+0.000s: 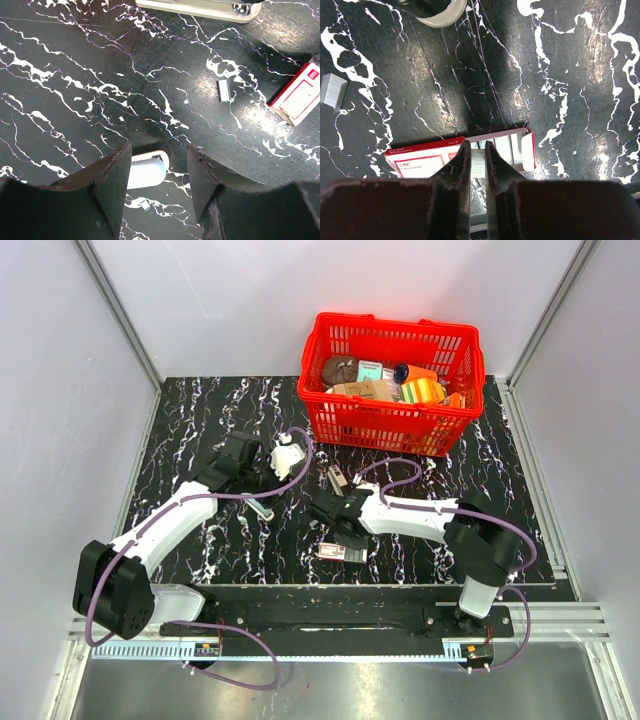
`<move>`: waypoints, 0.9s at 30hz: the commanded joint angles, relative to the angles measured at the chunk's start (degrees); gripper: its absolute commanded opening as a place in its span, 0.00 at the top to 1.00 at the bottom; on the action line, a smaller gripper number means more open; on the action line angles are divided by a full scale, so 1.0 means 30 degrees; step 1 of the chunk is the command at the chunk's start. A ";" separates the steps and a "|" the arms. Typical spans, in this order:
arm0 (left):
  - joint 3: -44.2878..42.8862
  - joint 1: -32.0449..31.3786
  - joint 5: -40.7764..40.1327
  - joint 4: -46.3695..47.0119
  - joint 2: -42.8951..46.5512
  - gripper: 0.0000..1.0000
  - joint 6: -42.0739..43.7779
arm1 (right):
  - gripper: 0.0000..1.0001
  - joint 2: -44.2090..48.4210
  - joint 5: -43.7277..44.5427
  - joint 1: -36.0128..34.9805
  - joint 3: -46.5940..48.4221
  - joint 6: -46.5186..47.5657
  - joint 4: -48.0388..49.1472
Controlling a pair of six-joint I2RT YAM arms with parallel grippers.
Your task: Unload the staples from the stapler
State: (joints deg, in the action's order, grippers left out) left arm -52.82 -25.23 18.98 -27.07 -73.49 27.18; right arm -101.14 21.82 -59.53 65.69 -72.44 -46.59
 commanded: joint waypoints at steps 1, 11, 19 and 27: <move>-0.0090 0.0003 -0.0263 0.0585 0.0533 0.48 0.0227 | 1.00 -0.0328 0.0928 -0.0313 0.0662 0.0124 -0.0379; -0.0031 0.0032 -0.0263 0.0585 0.0504 0.48 0.0023 | 1.00 -0.0299 0.1543 -0.1105 0.0603 0.0856 -0.0379; 0.0057 0.0032 -0.0380 0.0586 0.0563 0.48 -0.0036 | 1.00 0.0694 0.1866 -0.1544 -0.0507 0.2144 0.1024; -0.0148 0.0003 -0.0381 0.0556 0.0475 0.48 -0.0299 | 0.99 0.2511 0.1631 -0.1924 -0.2531 0.3668 0.3339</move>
State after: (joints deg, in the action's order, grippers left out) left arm -52.82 -25.23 18.70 -27.11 -73.49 27.11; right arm -97.49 24.51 -64.20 59.68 -64.49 -40.91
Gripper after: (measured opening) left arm 0.526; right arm 0.152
